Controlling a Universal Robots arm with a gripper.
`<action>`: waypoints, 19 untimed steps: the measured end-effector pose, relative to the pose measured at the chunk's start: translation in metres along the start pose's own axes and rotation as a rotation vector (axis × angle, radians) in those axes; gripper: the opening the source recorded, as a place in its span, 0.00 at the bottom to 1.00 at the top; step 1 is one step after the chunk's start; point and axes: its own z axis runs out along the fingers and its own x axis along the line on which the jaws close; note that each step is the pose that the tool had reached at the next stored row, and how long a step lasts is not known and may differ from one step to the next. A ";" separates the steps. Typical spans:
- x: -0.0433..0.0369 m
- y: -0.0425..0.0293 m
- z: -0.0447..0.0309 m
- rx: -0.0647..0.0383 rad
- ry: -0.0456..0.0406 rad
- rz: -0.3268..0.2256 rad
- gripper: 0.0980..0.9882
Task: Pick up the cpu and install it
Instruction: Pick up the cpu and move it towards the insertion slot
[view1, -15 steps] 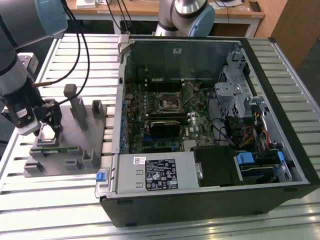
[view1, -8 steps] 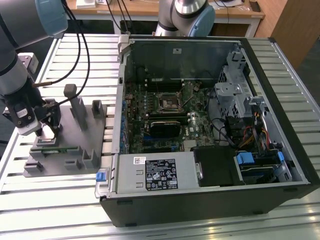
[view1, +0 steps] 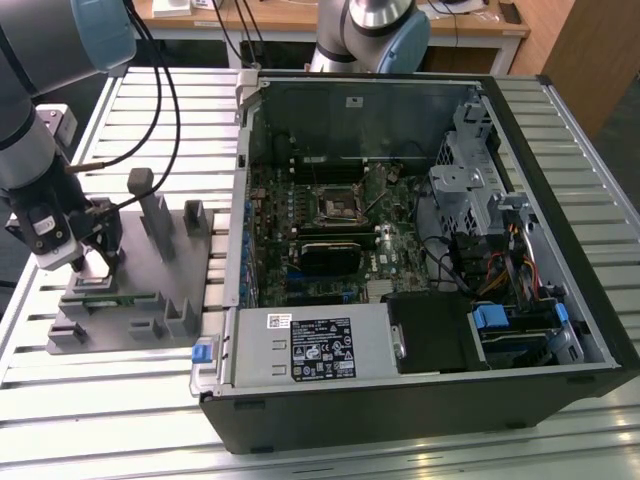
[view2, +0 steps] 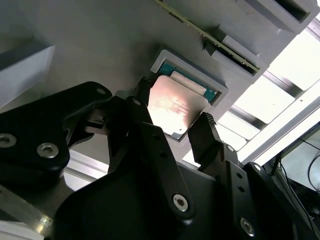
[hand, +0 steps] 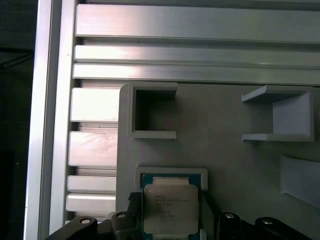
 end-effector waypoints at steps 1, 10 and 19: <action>-0.0001 0.0000 -0.0003 0.000 -0.0004 0.000 0.55; 0.0010 -0.0013 -0.0004 0.000 -0.0004 0.000 0.55; 0.0011 -0.0019 -0.0001 0.000 -0.0004 0.000 0.53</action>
